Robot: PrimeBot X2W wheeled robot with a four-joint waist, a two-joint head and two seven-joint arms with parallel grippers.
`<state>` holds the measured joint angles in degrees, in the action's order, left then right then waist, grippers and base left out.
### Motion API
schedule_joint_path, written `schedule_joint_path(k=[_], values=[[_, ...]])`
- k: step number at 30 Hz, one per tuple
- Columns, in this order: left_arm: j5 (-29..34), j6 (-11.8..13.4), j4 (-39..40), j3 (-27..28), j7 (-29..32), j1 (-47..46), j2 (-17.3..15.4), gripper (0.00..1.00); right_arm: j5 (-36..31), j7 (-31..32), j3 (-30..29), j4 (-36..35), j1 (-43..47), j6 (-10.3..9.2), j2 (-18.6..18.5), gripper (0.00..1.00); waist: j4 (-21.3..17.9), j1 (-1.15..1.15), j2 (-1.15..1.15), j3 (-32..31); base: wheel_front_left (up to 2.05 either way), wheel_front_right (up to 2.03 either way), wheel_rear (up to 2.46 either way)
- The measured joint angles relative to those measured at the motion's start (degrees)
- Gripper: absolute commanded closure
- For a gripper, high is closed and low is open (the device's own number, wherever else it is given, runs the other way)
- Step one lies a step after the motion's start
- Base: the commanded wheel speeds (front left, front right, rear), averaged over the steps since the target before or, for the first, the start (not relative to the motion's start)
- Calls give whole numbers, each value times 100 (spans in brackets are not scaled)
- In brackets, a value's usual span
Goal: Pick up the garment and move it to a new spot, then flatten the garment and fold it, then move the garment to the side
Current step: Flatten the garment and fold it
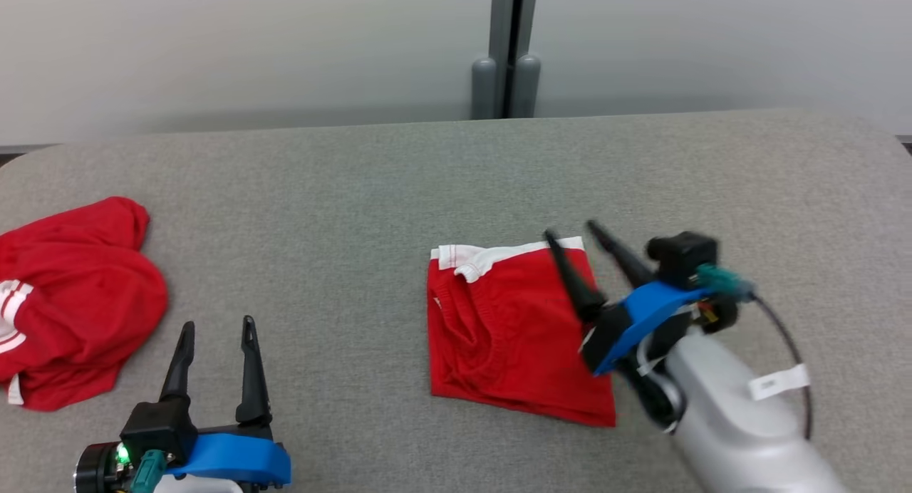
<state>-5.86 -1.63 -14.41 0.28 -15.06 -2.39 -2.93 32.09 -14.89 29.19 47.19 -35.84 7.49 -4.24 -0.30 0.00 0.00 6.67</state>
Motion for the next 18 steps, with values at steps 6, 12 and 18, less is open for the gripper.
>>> schedule_joint_path(k=[6, 12, 18], values=[[78, -44, 29, 176, 0, 106, 1, 0, -737, -13, -1133, -1229, 720, -1, -398, 0, -223, 0, 0, -75, 0, 0, 0], [157, -92, 59, 323, 0, 132, 1, 0, -1319, -15, -1993, -2242, 1633, -1, -431, 0, -382, 0, 0, -132, 0, 0, 0], [191, -103, 38, 430, 0, 156, 0, 0, -1664, -14, -2447, -2865, 2437, -1, -202, 0, -439, 0, 0, -218, 0, 0, 0]])
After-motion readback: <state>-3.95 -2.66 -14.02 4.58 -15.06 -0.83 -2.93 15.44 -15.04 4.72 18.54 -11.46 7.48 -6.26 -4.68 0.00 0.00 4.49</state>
